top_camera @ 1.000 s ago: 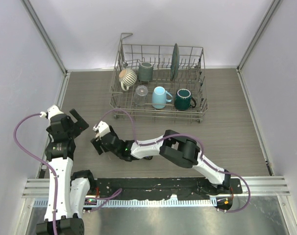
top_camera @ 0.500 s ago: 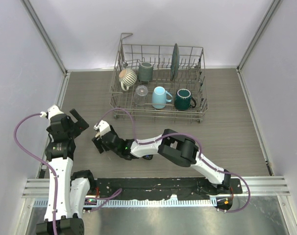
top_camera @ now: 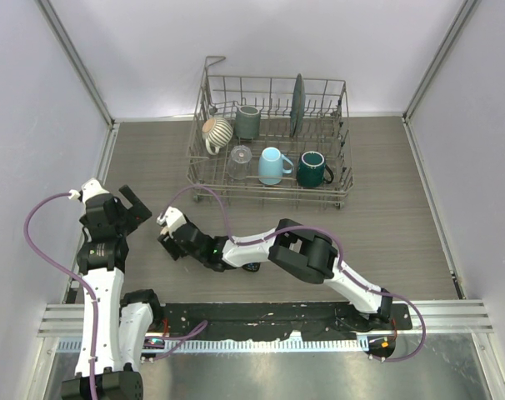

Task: Insert the wireless bluetooth earbuds into the charging case
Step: Pick up the charging case at the center of the board.

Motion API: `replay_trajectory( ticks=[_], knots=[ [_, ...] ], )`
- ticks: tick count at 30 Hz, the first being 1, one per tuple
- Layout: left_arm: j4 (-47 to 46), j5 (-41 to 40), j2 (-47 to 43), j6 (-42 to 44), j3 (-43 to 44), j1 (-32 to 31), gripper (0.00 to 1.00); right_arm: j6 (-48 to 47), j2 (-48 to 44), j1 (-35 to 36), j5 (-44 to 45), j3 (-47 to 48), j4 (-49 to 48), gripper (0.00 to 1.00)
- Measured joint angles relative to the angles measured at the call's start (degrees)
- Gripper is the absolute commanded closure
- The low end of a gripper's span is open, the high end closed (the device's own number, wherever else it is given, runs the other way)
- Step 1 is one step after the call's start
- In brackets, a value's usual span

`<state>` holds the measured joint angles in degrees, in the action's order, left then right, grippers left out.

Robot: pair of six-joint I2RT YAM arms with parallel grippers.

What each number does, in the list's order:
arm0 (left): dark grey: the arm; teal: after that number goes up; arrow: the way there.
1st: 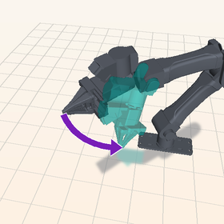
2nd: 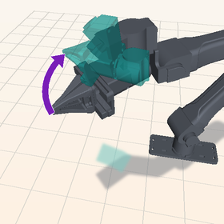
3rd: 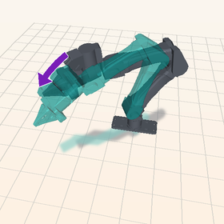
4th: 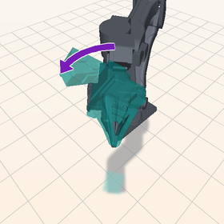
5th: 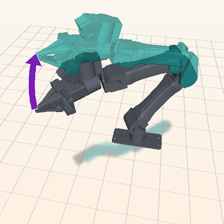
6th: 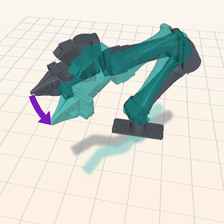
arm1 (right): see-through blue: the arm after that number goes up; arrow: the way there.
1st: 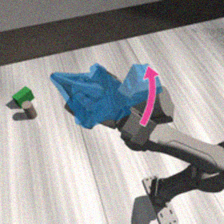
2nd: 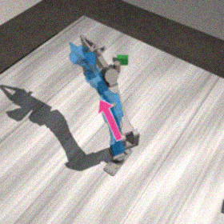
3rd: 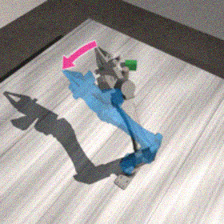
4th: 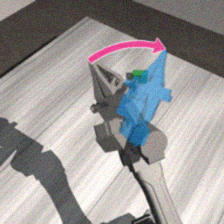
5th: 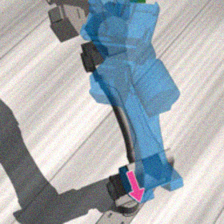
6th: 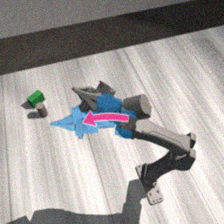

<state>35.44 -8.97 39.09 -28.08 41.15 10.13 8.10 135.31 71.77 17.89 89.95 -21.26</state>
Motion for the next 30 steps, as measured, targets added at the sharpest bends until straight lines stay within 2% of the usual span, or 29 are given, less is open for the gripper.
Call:
replay_trajectory(
  ticks=[3, 7, 8, 14, 22, 26, 27, 30],
  knots=[
    [0.00, 0.07, 0.00, 0.00, 0.00, 0.00, 0.00, -0.74, 0.00, 0.00, -0.22, -0.26, -0.46, 0.39],
    [0.00, 0.13, 0.00, 0.00, 0.00, 0.00, 0.00, -0.92, 0.02, 0.00, -0.63, -0.59, -1.16, 0.18],
    [0.00, 0.17, 0.00, 0.00, 0.00, 0.00, 0.00, -0.92, 0.02, 0.09, -0.85, -0.63, -1.40, 0.16],
    [0.00, 0.42, 0.00, 0.00, 0.00, 0.00, 0.00, -2.27, 0.20, 0.24, -0.92, -0.61, -1.53, 0.13],
    [0.00, 0.63, 0.00, 0.00, 0.00, 0.00, 0.00, -3.91, 1.09, -0.17, -1.84, 0.13, -2.49, 0.16],
    [0.00, 0.63, 0.00, 0.00, 0.00, 0.00, 0.00, -4.17, 1.42, -0.87, -3.04, 0.57, -2.78, 0.25],
    [0.00, 0.66, 0.00, 0.00, 0.00, 0.00, 0.00, -4.20, 1.46, -1.05, -3.15, 0.59, -2.91, 0.31],
    [0.00, 0.66, 0.02, 0.00, 0.00, 0.00, 0.00, -4.31, 1.46, -1.46, -3.50, 0.59, -3.02, 0.39]
  ],
)
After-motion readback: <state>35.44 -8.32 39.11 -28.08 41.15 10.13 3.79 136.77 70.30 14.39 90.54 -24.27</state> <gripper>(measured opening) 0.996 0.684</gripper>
